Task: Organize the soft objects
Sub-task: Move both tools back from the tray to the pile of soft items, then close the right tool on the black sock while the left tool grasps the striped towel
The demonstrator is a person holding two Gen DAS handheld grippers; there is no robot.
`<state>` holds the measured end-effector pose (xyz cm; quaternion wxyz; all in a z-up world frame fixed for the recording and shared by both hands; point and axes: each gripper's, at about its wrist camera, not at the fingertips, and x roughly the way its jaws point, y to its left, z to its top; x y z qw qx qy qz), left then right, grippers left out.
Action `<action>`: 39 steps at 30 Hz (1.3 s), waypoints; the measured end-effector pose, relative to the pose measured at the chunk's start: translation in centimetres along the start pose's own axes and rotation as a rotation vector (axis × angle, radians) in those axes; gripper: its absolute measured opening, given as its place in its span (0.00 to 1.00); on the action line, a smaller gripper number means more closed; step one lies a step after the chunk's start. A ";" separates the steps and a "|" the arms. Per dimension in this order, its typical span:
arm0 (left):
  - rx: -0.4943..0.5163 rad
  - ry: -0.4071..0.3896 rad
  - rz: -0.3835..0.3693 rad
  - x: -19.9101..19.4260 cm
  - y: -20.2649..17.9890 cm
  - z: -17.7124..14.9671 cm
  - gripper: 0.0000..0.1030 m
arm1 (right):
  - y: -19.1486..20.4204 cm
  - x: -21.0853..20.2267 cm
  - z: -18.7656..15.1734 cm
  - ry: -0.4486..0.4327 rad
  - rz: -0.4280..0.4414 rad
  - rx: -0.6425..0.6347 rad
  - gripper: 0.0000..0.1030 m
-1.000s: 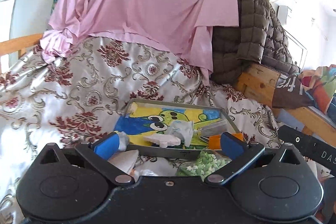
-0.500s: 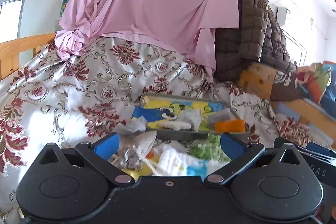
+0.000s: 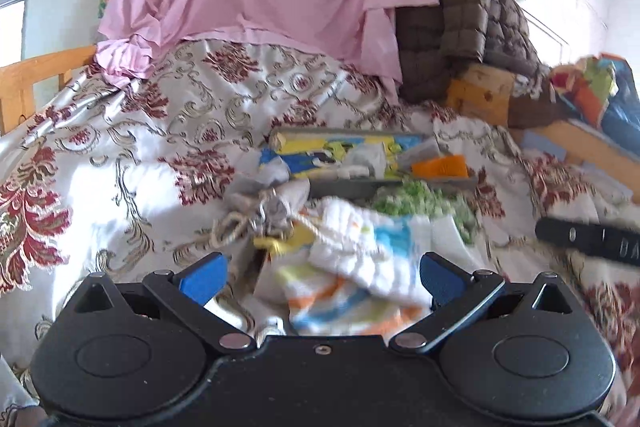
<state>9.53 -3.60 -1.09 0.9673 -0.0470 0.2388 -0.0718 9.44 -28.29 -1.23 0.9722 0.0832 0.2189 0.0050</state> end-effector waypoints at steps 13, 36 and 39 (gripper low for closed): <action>0.055 0.182 -0.099 2.7 0.8 -3.5 0.99 | -0.1 4.5 -1.5 0.282 -0.006 0.023 1.00; 0.247 0.276 -0.281 9.6 1.0 -2.6 0.97 | 3.7 10.5 -4.6 0.514 -0.045 -0.257 1.00; 0.203 0.288 -0.296 10.2 1.4 -2.7 0.92 | 4.6 10.9 -4.9 0.483 -0.049 -0.341 0.99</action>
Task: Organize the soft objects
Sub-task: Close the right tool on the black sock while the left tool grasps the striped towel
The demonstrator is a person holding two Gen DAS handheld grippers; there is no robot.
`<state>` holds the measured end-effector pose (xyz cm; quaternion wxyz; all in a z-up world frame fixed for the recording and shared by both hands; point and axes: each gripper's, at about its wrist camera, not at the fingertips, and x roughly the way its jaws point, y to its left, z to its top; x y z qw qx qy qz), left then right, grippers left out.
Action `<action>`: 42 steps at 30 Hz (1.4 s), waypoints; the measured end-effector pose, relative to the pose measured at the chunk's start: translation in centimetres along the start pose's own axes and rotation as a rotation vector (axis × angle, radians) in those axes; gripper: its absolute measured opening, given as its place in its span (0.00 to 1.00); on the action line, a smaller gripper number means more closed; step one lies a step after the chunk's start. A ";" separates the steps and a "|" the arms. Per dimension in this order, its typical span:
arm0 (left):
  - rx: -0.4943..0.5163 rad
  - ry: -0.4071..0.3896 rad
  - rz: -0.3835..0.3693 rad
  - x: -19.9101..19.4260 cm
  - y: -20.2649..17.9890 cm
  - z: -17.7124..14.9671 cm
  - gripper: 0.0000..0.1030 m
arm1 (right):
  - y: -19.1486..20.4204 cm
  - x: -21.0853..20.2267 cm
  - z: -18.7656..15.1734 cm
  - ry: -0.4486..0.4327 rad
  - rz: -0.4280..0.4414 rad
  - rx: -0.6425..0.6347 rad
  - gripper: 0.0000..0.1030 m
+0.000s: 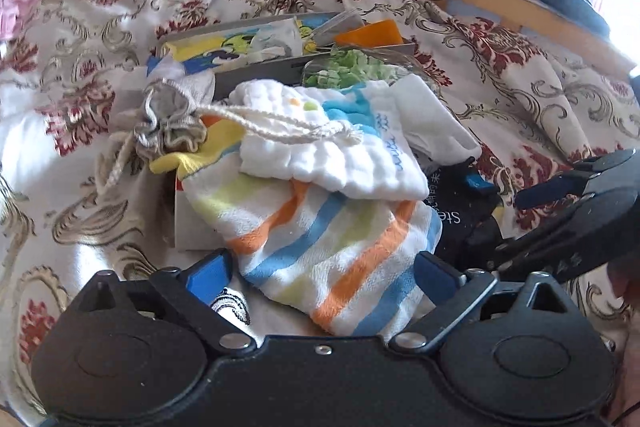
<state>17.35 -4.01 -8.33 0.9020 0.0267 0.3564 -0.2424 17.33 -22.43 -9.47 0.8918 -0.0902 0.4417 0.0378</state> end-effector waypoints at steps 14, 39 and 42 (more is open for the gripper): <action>-0.057 0.001 -0.072 0.6 -0.2 0.1 0.44 | 2.1 0.4 0.4 -0.049 0.057 -0.131 0.71; -0.298 -0.075 0.291 -7.6 0.3 -0.6 0.11 | 1.9 -6.3 -0.5 -0.340 0.203 -0.115 0.11; -0.267 -0.131 0.383 -8.8 -0.4 -0.2 0.11 | 1.7 -7.5 -0.4 -0.406 0.207 -0.109 0.11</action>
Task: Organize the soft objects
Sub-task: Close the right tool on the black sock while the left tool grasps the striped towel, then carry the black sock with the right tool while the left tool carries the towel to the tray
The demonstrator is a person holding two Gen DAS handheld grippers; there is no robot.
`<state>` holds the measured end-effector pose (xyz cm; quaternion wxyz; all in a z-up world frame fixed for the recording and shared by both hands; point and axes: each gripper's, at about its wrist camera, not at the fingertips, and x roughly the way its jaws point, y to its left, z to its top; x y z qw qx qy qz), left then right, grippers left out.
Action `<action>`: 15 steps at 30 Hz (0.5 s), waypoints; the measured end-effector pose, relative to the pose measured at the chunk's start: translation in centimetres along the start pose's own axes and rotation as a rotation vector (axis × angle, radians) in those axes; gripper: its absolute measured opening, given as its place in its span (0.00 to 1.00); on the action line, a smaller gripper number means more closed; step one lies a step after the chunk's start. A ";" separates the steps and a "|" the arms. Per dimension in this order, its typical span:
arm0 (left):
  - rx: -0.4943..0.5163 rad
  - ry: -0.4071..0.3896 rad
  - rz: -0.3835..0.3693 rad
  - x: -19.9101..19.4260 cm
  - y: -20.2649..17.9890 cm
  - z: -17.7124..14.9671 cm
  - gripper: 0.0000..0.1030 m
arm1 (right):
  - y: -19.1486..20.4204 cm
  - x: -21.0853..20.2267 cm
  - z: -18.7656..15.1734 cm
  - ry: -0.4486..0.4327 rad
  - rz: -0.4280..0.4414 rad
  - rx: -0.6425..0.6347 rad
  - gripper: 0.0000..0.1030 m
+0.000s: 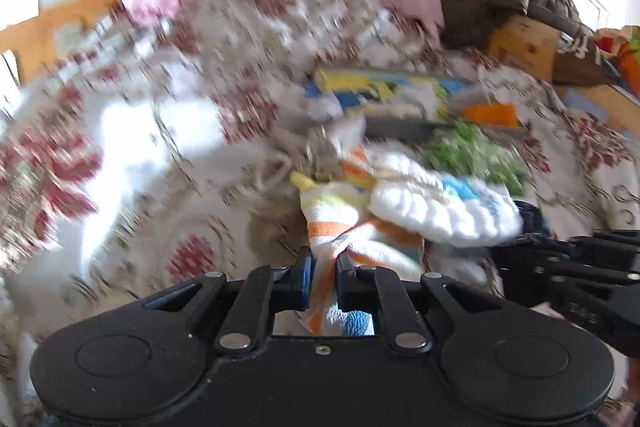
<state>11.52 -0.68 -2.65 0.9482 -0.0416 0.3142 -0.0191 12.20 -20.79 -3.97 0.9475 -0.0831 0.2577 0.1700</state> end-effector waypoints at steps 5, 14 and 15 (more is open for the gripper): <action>0.061 -0.135 0.072 -2.6 -1.2 0.6 0.11 | -0.2 -2.0 0.4 -0.099 -0.011 0.019 0.11; 0.113 -0.312 0.056 -6.0 -4.5 2.6 0.11 | -1.8 -4.3 0.2 -0.214 -0.088 0.110 0.11; 0.102 -0.319 0.044 -6.3 -4.9 2.9 0.11 | -2.1 -4.6 0.1 -0.228 -0.094 0.123 0.11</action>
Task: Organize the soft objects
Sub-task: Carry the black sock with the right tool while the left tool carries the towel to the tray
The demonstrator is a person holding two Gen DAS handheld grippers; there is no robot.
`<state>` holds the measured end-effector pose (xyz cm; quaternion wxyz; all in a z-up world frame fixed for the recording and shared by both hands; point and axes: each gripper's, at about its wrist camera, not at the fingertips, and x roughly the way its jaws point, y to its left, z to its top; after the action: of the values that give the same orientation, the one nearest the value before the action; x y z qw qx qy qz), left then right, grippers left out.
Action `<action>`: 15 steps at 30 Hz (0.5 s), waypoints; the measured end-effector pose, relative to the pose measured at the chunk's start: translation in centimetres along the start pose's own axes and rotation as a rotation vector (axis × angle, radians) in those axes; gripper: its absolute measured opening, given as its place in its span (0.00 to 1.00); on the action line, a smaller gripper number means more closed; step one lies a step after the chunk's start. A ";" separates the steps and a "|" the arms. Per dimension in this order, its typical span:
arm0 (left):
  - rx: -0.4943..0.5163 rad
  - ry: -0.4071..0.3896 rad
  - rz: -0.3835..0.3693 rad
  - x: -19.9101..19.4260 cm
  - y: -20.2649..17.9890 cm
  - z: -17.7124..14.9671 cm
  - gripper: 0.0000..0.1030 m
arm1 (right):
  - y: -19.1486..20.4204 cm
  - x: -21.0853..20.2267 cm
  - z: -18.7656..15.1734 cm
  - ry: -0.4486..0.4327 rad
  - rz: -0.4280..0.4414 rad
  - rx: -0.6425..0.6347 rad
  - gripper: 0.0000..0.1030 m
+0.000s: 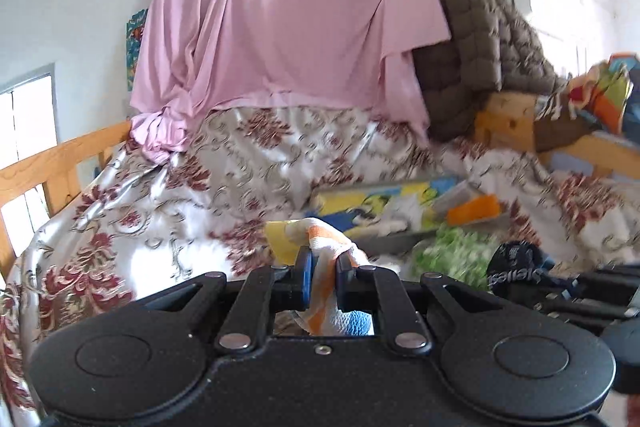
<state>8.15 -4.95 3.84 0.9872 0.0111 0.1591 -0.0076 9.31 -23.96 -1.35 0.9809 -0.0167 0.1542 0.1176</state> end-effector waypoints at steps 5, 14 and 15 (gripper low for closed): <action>-0.028 -0.070 -0.036 -0.9 -1.4 1.4 0.11 | -1.0 -0.6 0.2 -0.043 -0.021 0.037 0.11; -0.049 -0.120 -0.094 -1.3 -3.0 2.9 0.11 | -1.9 0.1 1.5 -0.109 -0.018 0.064 0.11; -0.060 -0.117 -0.097 -1.1 -2.9 3.2 0.11 | -2.1 0.5 1.8 -0.113 -0.015 0.074 0.11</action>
<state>8.07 -7.94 7.12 0.9931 -0.0266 0.1018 -0.0514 10.84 -25.76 0.23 0.9888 0.0252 0.1028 0.1054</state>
